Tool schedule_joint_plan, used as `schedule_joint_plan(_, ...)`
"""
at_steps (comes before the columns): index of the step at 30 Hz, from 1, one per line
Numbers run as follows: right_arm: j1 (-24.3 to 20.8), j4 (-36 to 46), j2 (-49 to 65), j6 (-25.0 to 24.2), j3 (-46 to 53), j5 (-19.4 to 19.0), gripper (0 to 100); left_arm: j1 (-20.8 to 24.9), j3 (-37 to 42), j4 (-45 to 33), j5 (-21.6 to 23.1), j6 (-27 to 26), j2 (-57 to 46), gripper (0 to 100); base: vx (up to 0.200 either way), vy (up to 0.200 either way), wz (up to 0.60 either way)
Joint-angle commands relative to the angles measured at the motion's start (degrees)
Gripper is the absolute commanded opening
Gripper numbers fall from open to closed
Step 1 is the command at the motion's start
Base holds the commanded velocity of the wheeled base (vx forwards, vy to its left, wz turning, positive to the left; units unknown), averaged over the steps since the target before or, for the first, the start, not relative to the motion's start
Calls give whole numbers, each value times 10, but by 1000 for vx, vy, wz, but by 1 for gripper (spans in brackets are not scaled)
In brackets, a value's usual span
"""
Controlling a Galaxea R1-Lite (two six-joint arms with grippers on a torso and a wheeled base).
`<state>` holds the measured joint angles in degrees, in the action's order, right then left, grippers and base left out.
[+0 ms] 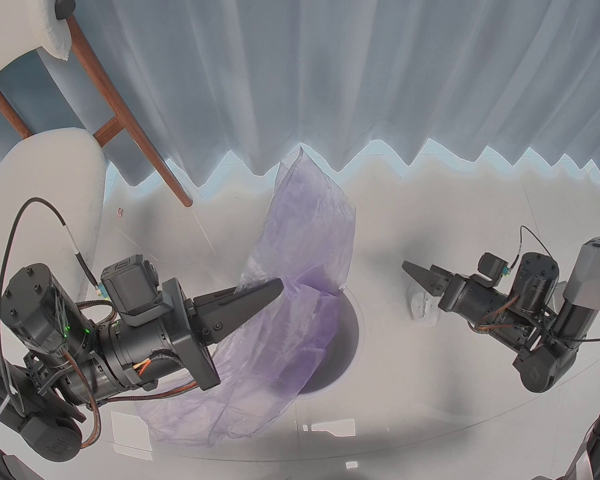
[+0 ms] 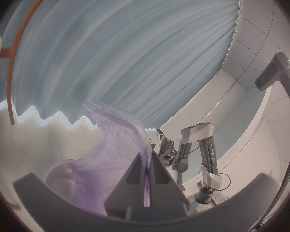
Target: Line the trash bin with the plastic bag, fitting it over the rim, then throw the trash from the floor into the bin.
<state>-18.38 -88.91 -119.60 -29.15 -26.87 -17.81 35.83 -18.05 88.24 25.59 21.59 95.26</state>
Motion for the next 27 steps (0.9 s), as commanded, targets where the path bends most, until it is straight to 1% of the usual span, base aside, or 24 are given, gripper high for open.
schedule_joint_plan(1,-13,-3,-78,-14,-116,48,100,0,-1,1,0,-1,-1,0,0,0,0)
schedule_joint_plan(5,-13,1,-126,-14,-203,99,100,0,0,1,0,-1,-1,0,0,0,0)
schedule_joint_plan(7,-14,23,-141,-14,-242,118,100,4,0,1,1,-1,-1,0,0,0,0)
schedule_joint_plan(8,-16,39,-143,-16,-260,125,0,6,-1,1,0,-1,-1,0,0,0,0)
schedule_joint_plan(10,-17,53,-144,-21,-275,132,0,6,-1,1,0,-1,-1,0,0,0,0)
schedule_joint_plan(11,-17,73,-144,-31,-292,140,0,6,-1,2,0,-1,-1,0,0,0,0)
schedule_joint_plan(12,-29,96,-143,-52,-313,146,0,6,-1,1,0,-1,-2,0,0,0,0)
schedule_joint_plan(13,-38,103,-143,-67,-320,146,0,6,-1,1,0,-1,-2,0,0,0,0)
schedule_joint_plan(15,-55,109,-143,-101,-325,147,0,5,-2,2,0,-1,-2,0,0,0,0)
schedule_joint_plan(17,-79,110,-140,-120,-325,147,0,6,-2,1,0,-1,-2,0,0,0,0)
schedule_joint_plan(18,-91,111,-139,-123,-323,147,0,6,-2,1,0,-1,-2,0,0,0,0)
schedule_joint_plan(19,-91,111,-139,-123,-323,147,0,6,-2,1,0,-1,-2,0,0,0,0)
schedule_joint_plan(21,-130,108,-138,-124,-311,148,0,5,-2,1,0,-1,-1,0,0,0,0)
schedule_joint_plan(27,-200,107,-133,-125,-253,147,0,5,-2,1,0,-1,-2,0,0,0,0)
